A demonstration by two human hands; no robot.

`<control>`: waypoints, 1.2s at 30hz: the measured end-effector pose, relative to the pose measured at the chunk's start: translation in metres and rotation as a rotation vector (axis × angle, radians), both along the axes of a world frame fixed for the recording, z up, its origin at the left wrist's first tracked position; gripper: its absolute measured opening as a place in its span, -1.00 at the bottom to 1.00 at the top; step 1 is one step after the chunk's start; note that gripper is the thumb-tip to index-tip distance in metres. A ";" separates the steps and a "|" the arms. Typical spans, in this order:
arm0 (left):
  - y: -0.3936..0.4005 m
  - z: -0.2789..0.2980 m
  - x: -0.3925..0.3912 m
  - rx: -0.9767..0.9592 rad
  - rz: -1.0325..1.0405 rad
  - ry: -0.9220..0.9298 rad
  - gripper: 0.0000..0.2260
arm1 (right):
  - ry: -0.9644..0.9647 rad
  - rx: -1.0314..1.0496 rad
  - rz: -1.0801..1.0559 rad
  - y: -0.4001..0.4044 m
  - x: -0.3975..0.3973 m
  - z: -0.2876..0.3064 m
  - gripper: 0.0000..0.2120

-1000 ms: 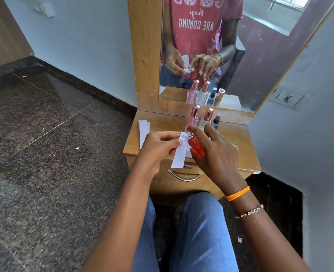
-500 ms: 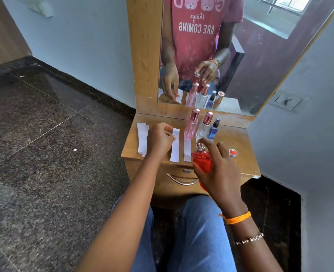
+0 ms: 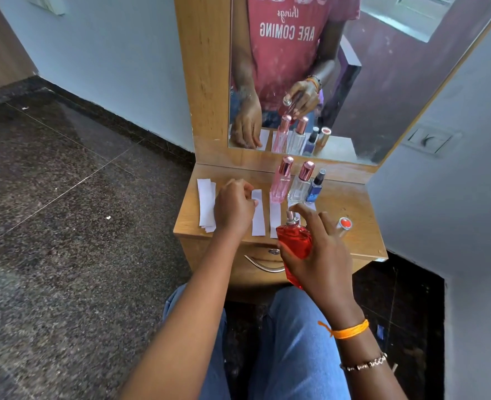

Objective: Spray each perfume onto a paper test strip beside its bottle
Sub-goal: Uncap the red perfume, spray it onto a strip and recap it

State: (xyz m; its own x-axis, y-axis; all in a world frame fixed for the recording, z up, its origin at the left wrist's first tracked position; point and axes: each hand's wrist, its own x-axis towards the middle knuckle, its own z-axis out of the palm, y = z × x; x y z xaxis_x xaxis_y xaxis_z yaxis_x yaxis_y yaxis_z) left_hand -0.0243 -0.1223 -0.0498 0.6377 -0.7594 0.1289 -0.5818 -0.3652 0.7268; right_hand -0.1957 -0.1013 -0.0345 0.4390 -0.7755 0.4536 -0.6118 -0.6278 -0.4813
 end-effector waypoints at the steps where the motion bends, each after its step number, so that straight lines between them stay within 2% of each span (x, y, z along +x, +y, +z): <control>1: 0.000 0.000 0.001 -0.003 -0.008 -0.003 -0.79 | -0.007 0.003 0.004 0.001 0.001 -0.001 -0.35; 5: 0.005 0.006 -0.001 -0.018 -0.008 -0.015 -0.76 | -0.064 0.032 0.020 0.004 0.001 -0.003 -0.34; 8: 0.015 0.020 -0.009 -0.149 -0.048 0.061 -0.82 | -0.166 0.122 0.030 0.002 0.000 -0.005 -0.27; 11: 0.037 0.028 -0.017 -0.154 -0.338 0.363 -0.81 | -0.347 0.219 0.075 0.000 0.002 -0.007 -0.31; 13: 0.055 0.029 -0.025 -0.088 -0.562 0.697 -0.79 | -0.512 0.300 0.142 0.000 0.004 -0.005 -0.43; 15: 0.063 0.024 -0.031 -0.101 -0.655 0.883 -0.71 | -0.609 0.372 0.226 -0.001 0.004 0.000 -0.56; 19: 0.062 0.019 -0.032 -0.188 -0.581 0.806 -0.62 | -0.580 0.522 0.282 -0.003 -0.004 0.008 -0.81; 22: 0.061 0.015 -0.032 -0.169 -0.555 0.687 -0.62 | -0.513 0.274 0.029 -0.011 -0.013 0.011 -0.83; 24: 0.061 0.014 -0.034 -0.151 -0.526 0.645 -0.61 | -0.277 0.060 -0.177 -0.024 -0.024 0.007 -0.75; 25: 0.062 0.014 -0.036 -0.150 -0.513 0.643 -0.62 | -0.116 0.037 -0.220 -0.032 -0.030 0.003 -0.71; 27: 0.063 0.015 -0.037 -0.146 -0.497 0.652 -0.62 | 0.041 0.175 -0.196 -0.041 -0.037 0.000 -0.71; 29: 0.063 0.016 -0.038 -0.130 -0.489 0.647 -0.62 | -0.017 0.261 -0.145 -0.043 -0.039 0.005 -0.76; 32: 0.063 0.018 -0.038 -0.114 -0.479 0.611 -0.60 | -0.232 0.197 -0.101 -0.040 -0.040 0.033 -0.74; 34: 0.063 0.018 -0.037 -0.124 -0.467 0.597 -0.59 | -0.375 0.278 0.038 -0.037 -0.039 0.057 -0.73; 36: 0.063 0.019 -0.037 -0.133 -0.465 0.577 -0.58 | -0.347 0.375 0.192 -0.032 -0.033 0.075 -0.71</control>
State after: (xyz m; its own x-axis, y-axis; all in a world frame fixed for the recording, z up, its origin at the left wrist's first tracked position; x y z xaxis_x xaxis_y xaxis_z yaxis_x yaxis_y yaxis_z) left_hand -0.0612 -0.0592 -0.0306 0.2493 -0.9682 -0.0189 -0.1684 -0.0626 0.9837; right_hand -0.2291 -0.1333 0.0406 0.4621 -0.8330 0.3044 -0.2685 -0.4585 -0.8472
